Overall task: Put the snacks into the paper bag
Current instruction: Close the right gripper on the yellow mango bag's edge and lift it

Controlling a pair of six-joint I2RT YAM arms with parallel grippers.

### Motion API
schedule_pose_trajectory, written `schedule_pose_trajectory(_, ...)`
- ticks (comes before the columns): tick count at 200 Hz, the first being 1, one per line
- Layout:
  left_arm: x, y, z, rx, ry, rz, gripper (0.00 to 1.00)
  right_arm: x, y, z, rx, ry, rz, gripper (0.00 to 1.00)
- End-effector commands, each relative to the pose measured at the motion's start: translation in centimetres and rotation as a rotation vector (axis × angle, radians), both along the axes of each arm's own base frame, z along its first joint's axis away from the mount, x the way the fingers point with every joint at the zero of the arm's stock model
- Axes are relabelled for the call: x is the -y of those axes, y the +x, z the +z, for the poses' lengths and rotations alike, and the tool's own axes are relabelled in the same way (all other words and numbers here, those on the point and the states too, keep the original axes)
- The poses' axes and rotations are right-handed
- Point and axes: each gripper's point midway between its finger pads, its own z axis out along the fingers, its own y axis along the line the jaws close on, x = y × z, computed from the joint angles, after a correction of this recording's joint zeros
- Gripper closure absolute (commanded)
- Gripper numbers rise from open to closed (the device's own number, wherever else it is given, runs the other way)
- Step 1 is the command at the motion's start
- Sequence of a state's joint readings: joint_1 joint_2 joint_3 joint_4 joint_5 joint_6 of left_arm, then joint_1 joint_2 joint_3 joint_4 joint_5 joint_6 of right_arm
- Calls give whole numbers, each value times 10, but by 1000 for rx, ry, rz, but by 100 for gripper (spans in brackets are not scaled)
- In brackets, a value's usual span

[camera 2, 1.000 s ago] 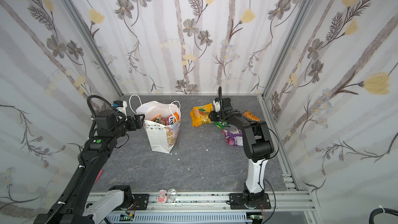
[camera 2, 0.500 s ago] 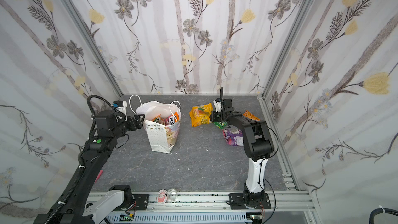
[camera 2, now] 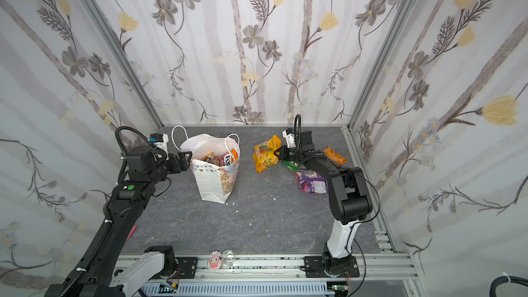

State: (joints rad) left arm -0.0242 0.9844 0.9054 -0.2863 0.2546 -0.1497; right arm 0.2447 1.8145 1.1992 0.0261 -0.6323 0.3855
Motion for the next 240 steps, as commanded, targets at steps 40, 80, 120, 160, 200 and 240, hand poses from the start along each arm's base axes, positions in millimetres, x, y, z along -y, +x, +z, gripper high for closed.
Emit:
schedule_pose_trajectory(40,-1,2,6,30,9,0,16,-11,-8,70,152,139,51,100)
schedule_pose_trajectory(80,-1,2,6,28,8,1,16,-8,-17,102,209,155,42,100)
schedule_pose_trajectory(120,-1,2,6,31,8,-1,16,-6,-31,139,277,170,41,100)
schedule_pose_trajectory(160,-1,2,7,32,8,-1,16,-11,-43,167,332,168,44,100)
schedule_pose_trajectory(200,0,1,7,33,7,-2,16,-22,-52,202,397,162,63,100)
schedule_pose_trajectory(240,1,1,7,32,5,-7,16,-29,-61,239,470,174,68,100)
